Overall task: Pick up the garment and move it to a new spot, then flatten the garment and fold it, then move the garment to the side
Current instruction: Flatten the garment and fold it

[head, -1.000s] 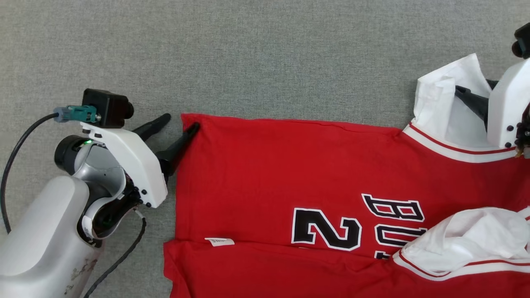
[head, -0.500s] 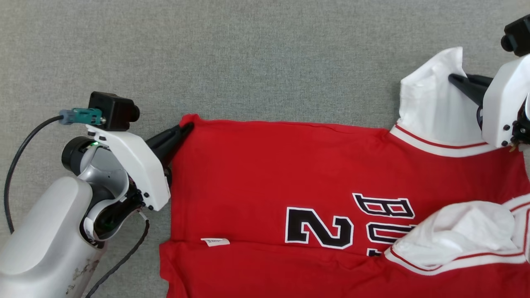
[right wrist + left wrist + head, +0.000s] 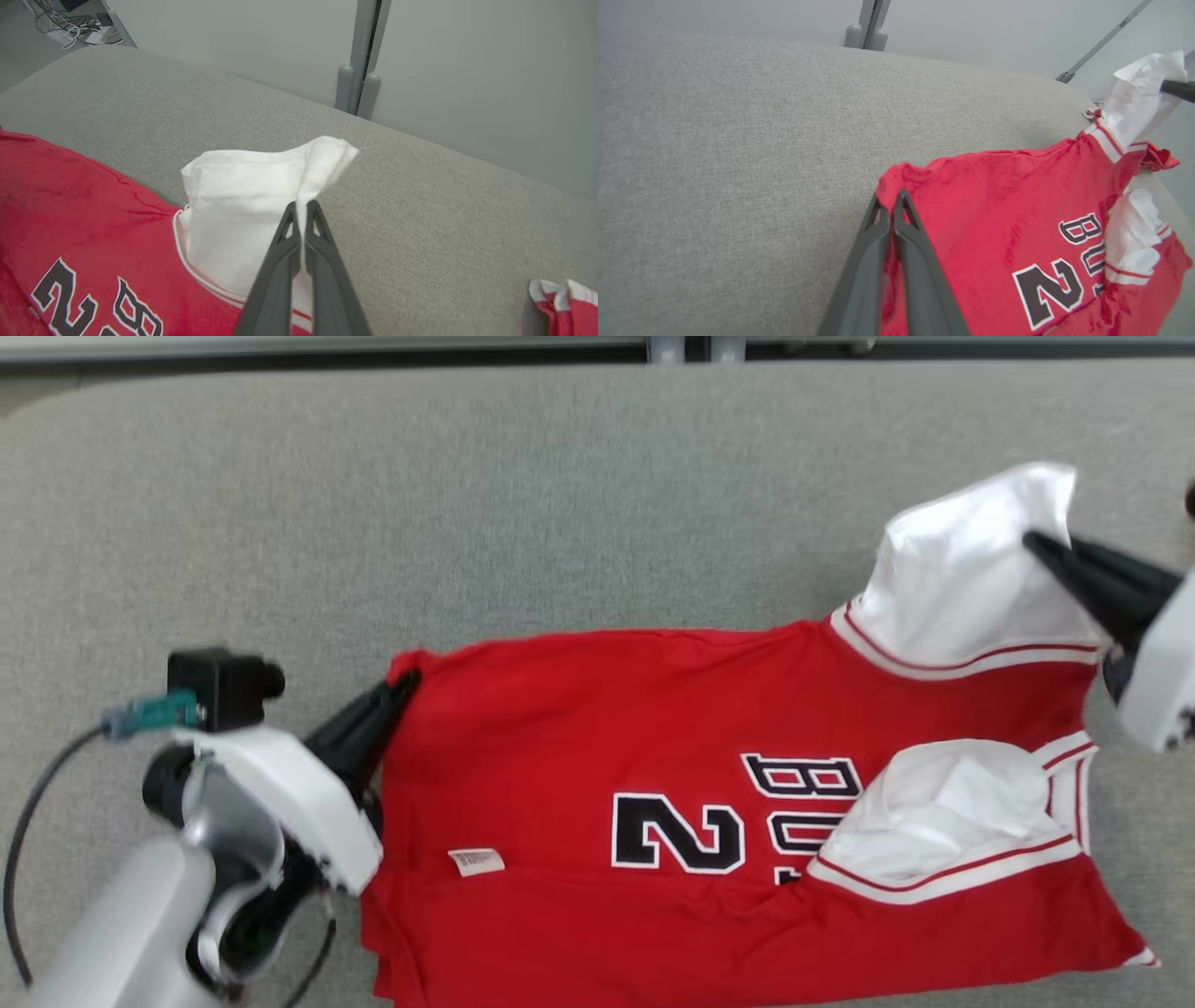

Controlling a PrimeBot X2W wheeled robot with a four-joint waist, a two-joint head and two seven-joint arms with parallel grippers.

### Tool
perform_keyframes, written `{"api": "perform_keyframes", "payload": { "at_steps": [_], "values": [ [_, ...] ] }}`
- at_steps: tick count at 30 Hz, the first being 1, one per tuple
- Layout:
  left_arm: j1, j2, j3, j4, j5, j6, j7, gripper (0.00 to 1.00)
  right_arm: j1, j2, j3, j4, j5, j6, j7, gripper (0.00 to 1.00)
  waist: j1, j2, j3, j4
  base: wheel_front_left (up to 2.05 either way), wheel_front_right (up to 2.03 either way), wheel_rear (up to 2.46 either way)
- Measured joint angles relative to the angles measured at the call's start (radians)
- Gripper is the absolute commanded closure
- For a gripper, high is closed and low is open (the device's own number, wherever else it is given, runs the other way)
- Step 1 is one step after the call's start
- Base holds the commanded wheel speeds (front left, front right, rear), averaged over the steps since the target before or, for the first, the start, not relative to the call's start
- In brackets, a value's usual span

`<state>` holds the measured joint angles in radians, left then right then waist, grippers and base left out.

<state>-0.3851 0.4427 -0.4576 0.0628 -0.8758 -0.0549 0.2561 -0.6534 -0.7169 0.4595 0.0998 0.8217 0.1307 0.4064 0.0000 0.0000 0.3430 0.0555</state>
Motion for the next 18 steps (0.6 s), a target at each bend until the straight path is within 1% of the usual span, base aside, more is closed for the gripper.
{"api": "perform_keyframes", "payload": {
  "at_steps": [4, 6, 8, 10, 13, 15, 18],
  "values": [
    [0.149, 0.012, 0.023, -0.091, -0.024, 0.040, -0.047, 1.00, 0.209, -0.034, -0.067, -0.101, 0.016, 0.000, -0.067, 1.00, 0.0000, 0.0000, -0.061, -0.015, 0.00, 0.00, 0.00],
    [0.227, 0.019, 0.038, -0.134, -0.033, 0.062, -0.075, 1.00, 0.326, -0.036, -0.107, -0.148, 0.017, 0.000, -0.082, 1.00, 0.0000, 0.0000, -0.090, -0.026, 0.00, 0.00, 0.00],
    [0.297, 0.017, 0.050, -0.166, -0.050, 0.082, -0.098, 1.00, 0.438, -0.025, -0.146, -0.189, 0.010, 0.000, -0.096, 1.00, 0.0000, 0.0000, -0.114, -0.039, 0.00, 0.00, 0.00],
    [0.351, 0.014, 0.054, -0.186, -0.059, 0.092, -0.117, 1.00, 0.538, 0.007, -0.182, -0.226, -0.012, 0.000, -0.106, 1.00, 0.0000, 0.0000, -0.128, -0.056, 0.00, 0.00, 0.00],
    [0.407, 0.011, 0.055, -0.197, -0.063, 0.100, -0.139, 1.00, 0.652, 0.087, -0.211, -0.272, -0.033, 0.000, -0.117, 1.00, 0.0000, 0.0000, -0.140, -0.077, 0.00, 0.00, 0.00],
    [0.436, 0.006, 0.054, -0.202, -0.068, 0.106, -0.151, 1.00, 0.701, 0.134, -0.226, -0.287, -0.051, 0.000, -0.118, 1.00, 0.0000, 0.0000, -0.144, -0.088, 0.00, 0.00, 0.00],
    [0.458, 0.003, 0.053, -0.209, -0.069, 0.110, -0.160, 1.00, 0.741, 0.182, -0.234, -0.291, -0.092, 0.000, -0.116, 1.00, 0.0000, 0.0000, -0.142, -0.099, 0.00, 0.00, 0.00]
  ]
}}
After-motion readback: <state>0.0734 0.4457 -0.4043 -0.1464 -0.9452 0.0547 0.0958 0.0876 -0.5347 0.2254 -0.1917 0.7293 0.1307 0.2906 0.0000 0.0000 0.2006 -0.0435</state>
